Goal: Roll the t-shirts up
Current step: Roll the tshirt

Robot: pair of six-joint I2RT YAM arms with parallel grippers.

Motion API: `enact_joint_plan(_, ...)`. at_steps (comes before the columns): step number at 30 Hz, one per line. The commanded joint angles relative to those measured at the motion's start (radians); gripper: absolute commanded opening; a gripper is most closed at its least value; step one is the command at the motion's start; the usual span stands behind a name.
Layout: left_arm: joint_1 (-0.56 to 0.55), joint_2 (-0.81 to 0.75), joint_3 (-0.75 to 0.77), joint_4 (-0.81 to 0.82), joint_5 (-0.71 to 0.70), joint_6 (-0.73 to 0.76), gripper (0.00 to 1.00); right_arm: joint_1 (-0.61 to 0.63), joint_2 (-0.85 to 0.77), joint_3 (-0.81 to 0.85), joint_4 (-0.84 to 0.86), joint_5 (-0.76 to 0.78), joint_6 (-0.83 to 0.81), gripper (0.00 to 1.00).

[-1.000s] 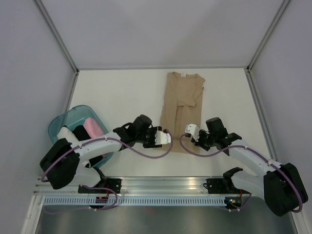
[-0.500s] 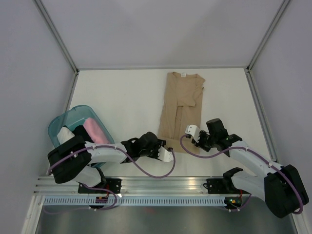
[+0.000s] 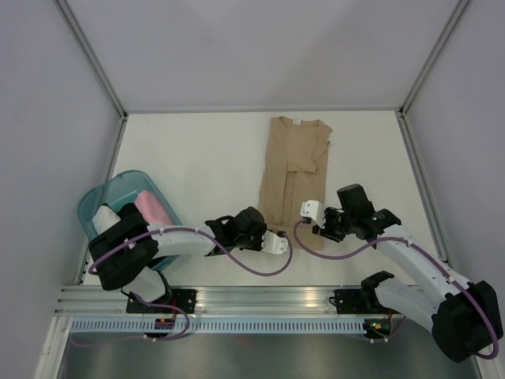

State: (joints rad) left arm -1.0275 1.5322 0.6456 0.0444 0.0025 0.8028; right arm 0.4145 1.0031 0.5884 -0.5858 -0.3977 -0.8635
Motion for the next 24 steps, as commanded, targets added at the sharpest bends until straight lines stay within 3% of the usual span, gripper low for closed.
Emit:
enact_joint_plan(1,0.036,0.008,0.090,-0.174,0.123,-0.146,0.02,0.013,-0.026,0.033,-0.103,-0.059,-0.069,0.43)
enact_joint_plan(4,0.046,0.016,0.144,-0.277,0.198,-0.172,0.02,0.055,-0.031,-0.001,-0.109,-0.089,-0.069,0.53)
enact_joint_plan(8,0.055,0.005,0.154,-0.345,0.270,-0.223,0.02,0.135,-0.014,-0.085,-0.016,-0.003,-0.074,0.51)
enact_joint_plan(13,0.072,0.006,0.163,-0.360,0.295,-0.246,0.02,0.167,0.002,-0.166,0.159,0.062,0.064,0.51)
enact_joint_plan(20,0.099,0.023,0.183,-0.362,0.307,-0.277,0.02,0.213,0.078,-0.156,0.187,0.108,0.078,0.52)
enact_joint_plan(22,0.109,0.022,0.184,-0.362,0.321,-0.277,0.02,0.242,0.092,-0.157,0.190,0.120,0.083,0.46)
enact_joint_plan(23,0.109,0.023,0.180,-0.363,0.330,-0.268,0.02,0.245,0.098,-0.156,0.192,0.120,0.086,0.27)
enact_joint_plan(24,0.109,0.022,0.180,-0.364,0.332,-0.264,0.02,0.247,0.101,-0.153,0.190,0.120,0.096,0.16)
